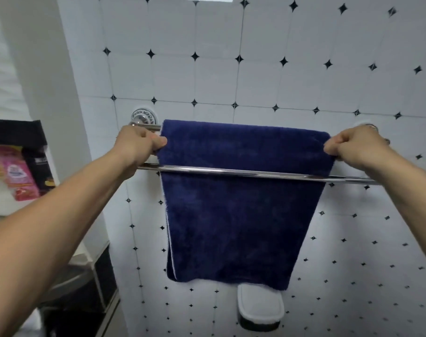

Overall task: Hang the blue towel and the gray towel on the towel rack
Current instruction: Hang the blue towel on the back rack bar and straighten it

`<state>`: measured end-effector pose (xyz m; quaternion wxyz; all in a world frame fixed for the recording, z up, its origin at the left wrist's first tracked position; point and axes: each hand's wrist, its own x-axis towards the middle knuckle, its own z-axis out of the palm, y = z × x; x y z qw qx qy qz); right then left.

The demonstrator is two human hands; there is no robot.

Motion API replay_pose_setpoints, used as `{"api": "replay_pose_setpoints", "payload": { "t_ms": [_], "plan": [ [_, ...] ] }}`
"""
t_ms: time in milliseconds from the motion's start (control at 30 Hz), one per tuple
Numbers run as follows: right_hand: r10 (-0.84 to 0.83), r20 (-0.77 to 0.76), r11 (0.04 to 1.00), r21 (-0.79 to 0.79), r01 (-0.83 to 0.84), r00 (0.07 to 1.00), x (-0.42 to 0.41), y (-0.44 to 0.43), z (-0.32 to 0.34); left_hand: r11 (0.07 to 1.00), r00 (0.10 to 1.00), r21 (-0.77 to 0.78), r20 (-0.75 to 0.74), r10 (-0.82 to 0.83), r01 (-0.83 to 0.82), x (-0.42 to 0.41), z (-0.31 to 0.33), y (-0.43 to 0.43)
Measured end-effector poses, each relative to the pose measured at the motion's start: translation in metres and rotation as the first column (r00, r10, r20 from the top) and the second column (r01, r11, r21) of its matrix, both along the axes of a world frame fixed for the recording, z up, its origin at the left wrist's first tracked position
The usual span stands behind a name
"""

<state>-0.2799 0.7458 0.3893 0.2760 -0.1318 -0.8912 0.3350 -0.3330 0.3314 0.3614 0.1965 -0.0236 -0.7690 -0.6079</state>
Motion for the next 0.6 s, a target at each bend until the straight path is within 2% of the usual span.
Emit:
{"api": "replay_pose_setpoints", "payload": {
  "t_ms": [67,200,300,400,500,600],
  "plan": [
    [0.009,-0.022,1.0,0.015,-0.009,1.0,-0.003,-0.002,-0.002,0.999,1.0,-0.015,0.006,-0.029,0.029,0.001,0.003,0.001],
    [0.033,-0.022,0.996,-0.084,-0.034,0.999,-0.008,-0.011,0.002,0.999,1.0,-0.029,-0.002,-0.014,0.014,-0.004,0.006,0.005],
    [-0.023,-0.04,0.998,-0.056,0.02,0.999,-0.009,-0.008,-0.001,0.998,0.998,-0.013,-0.021,0.058,-0.058,-0.009,0.002,0.006],
    [0.002,-0.034,0.996,-0.094,-0.005,0.999,-0.008,-0.005,-0.005,0.998,0.997,-0.009,-0.03,0.069,-0.069,-0.014,-0.002,0.007],
    [-0.008,-0.043,0.998,-0.055,0.006,0.999,-0.01,-0.01,-0.01,0.997,0.996,-0.016,-0.052,0.07,-0.071,-0.016,-0.005,0.009],
    [-0.033,-0.08,0.998,-0.053,0.029,0.996,-0.011,-0.009,-0.013,0.996,0.993,0.047,-0.084,0.084,-0.08,-0.018,-0.007,0.011]
  ]
}}
